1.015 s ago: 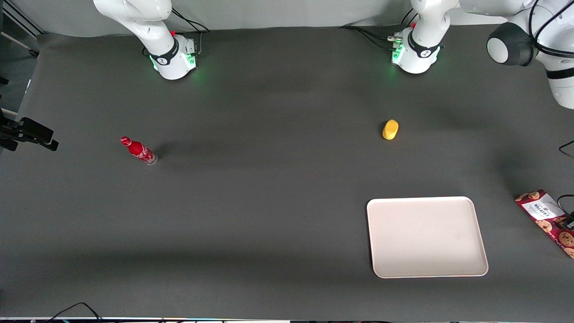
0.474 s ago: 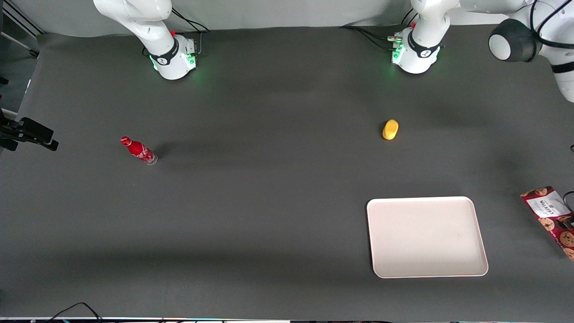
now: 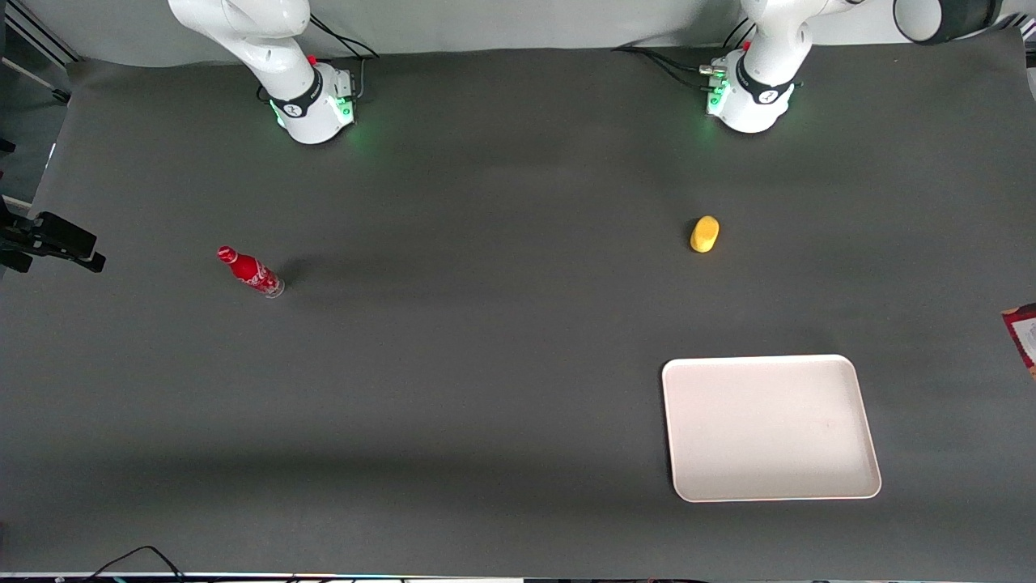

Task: Place red cookie box on tray
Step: 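Lift the cookie box with the left gripper and carry it over the tray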

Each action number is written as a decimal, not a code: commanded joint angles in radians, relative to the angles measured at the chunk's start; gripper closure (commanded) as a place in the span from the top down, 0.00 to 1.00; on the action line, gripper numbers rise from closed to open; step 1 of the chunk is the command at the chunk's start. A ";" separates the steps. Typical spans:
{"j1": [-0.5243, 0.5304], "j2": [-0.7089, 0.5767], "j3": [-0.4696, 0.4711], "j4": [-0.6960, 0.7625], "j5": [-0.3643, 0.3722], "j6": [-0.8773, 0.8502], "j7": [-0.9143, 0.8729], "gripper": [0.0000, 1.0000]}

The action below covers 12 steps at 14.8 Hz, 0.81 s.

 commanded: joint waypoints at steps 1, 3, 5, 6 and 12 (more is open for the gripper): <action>-0.098 -0.027 -0.001 0.099 0.063 -0.121 -0.090 0.00; -0.142 -0.027 -0.038 0.138 0.088 -0.155 -0.137 0.00; -0.178 -0.025 -0.103 0.136 0.149 -0.143 -0.167 0.00; -0.182 -0.021 -0.149 0.129 0.186 -0.135 -0.221 0.00; -0.179 -0.022 -0.282 -0.104 0.370 0.174 -0.283 0.00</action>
